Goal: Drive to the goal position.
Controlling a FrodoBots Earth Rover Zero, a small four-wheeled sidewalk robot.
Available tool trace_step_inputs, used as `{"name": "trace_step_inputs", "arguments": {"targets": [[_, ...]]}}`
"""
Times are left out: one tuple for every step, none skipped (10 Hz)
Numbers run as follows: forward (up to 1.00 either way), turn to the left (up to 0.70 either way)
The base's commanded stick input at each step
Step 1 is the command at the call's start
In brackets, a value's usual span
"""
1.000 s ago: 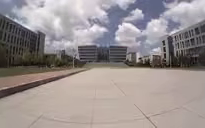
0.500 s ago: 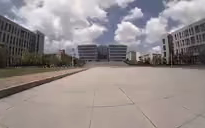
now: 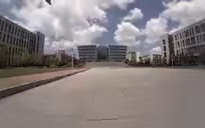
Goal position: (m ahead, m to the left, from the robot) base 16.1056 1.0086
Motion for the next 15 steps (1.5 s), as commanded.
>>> {"name": "trace_step_inputs", "arguments": {"targets": [[0.70, 0.00], [0.70, 0.00], [0.70, 0.00], [0.70, 0.00], [0.70, 0.00], [0.70, 0.00], [0.70, 0.00], [0.70, 0.00], [0.70, 0.00], [0.70, 0.00], [0.70, 0.00], [0.70, 0.00], [0.70, 0.00], [0.70, 0.00], [0.70, 0.00]]}}
